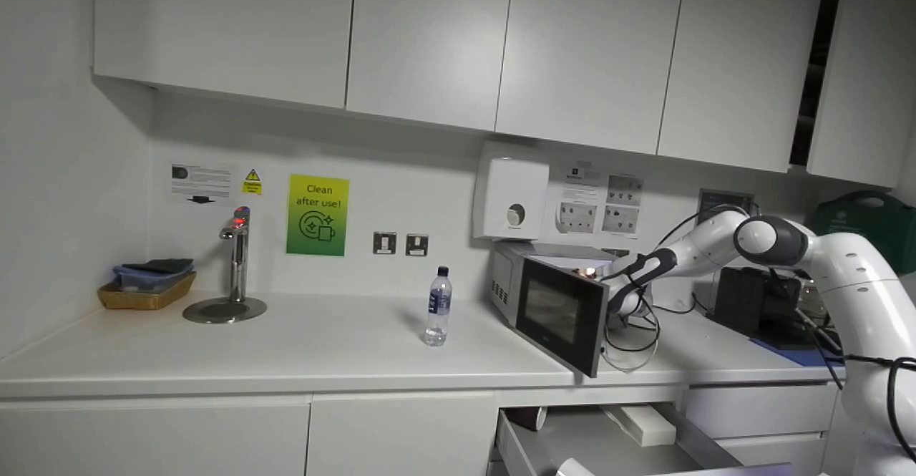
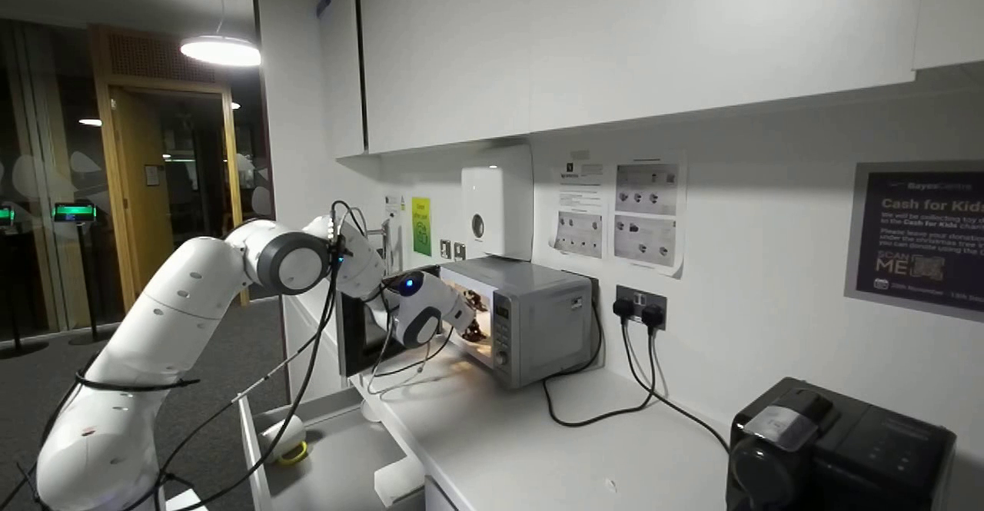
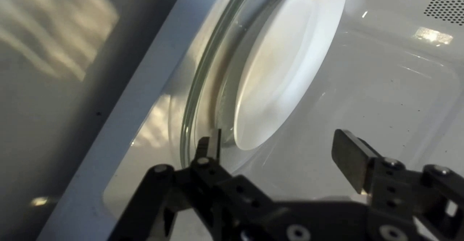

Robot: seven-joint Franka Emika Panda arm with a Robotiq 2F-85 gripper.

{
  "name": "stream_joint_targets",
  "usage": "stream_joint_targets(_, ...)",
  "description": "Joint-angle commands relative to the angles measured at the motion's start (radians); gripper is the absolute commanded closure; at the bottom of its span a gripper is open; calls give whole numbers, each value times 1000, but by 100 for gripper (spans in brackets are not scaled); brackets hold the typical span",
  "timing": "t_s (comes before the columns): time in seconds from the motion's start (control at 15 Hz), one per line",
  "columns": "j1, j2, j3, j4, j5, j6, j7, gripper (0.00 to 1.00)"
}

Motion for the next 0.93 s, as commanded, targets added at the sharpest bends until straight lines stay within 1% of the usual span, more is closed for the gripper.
stream_joint_targets(0.0, 20, -75, -25, -68, 31, -37, 12, 0)
stream_joint_targets(0.07, 15, -75, -18, -71, 28, -37, 14, 0)
stream_joint_targets(0.6, -68, -22, 112, -40, -8, -34, 24, 0)
stream_joint_targets(0.87, -88, -5, 145, -28, -6, -37, 19, 0)
